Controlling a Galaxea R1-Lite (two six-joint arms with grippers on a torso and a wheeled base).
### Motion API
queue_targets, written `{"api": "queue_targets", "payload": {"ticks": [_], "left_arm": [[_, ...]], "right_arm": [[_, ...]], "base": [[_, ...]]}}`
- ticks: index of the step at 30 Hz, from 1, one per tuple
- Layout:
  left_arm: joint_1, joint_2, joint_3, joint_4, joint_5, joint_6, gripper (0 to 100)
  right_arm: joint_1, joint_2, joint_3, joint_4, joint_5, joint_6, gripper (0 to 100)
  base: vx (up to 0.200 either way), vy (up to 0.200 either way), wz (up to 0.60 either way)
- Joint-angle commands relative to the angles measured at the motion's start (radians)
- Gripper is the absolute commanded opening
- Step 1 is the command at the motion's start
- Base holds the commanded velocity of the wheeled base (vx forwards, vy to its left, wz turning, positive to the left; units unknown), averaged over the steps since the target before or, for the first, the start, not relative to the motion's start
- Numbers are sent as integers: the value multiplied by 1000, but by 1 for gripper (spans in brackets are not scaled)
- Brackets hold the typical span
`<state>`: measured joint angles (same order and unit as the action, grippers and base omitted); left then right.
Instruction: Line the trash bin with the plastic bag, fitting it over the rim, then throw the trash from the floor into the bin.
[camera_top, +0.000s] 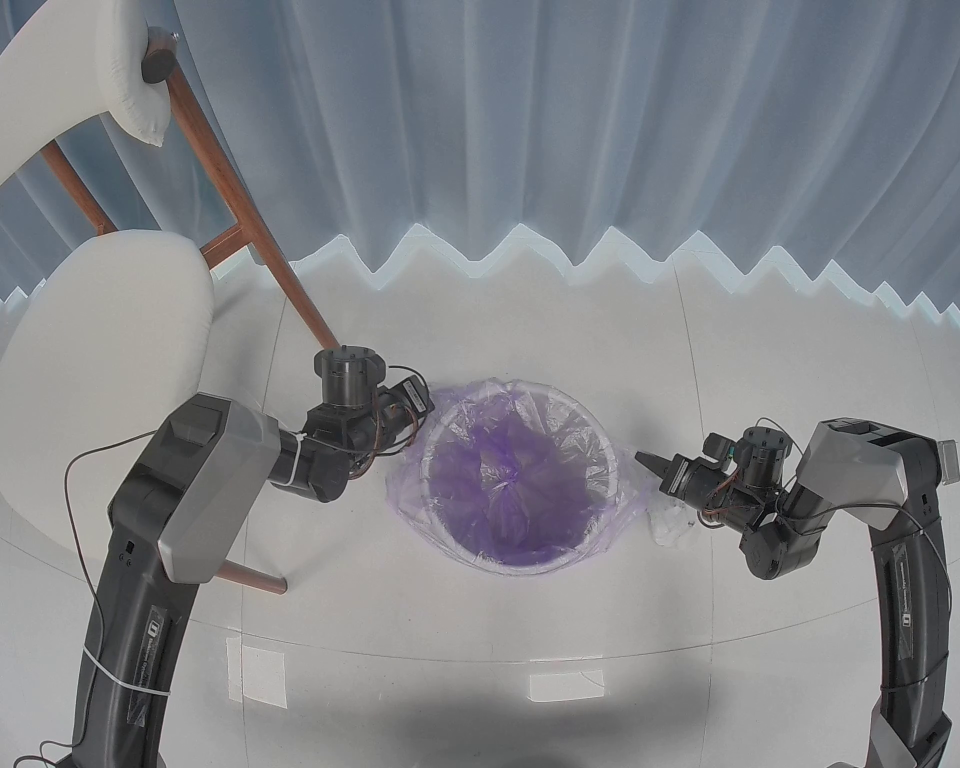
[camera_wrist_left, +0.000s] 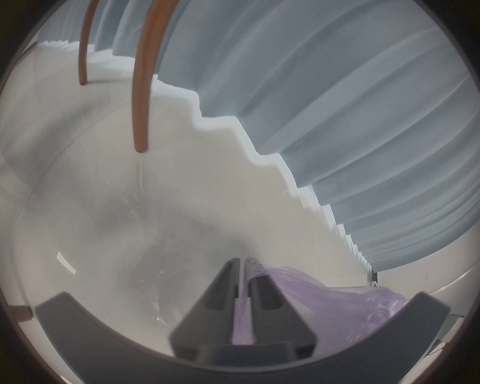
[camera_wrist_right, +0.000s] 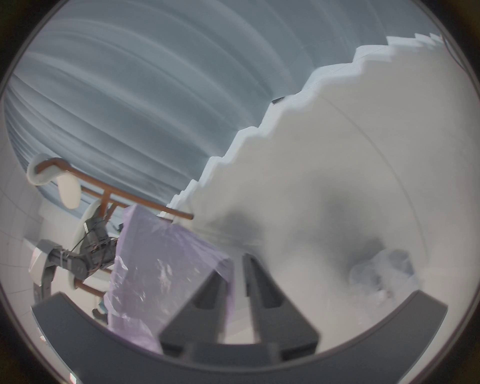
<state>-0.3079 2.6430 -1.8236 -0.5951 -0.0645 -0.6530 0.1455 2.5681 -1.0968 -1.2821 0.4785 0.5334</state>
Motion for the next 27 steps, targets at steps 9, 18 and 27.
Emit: {"api": "queue_targets", "payload": {"ticks": [9, 18, 27], "left_arm": [[21, -242, 167, -23, 29, -45, 100], [26, -390, 575, -61, 6, 72, 100], [0, -449, 888, -370, 0, 101, 100]], "right_arm": [[-67, -235, 233, -105, -74, 201, 100], [-89, -440, 609, -134, -75, 197, 100], [-38, -465, 891, -278, -75, 91, 100]], "base": [[0, 0, 0], [0, 0, 0], [0, 0, 0]]}}
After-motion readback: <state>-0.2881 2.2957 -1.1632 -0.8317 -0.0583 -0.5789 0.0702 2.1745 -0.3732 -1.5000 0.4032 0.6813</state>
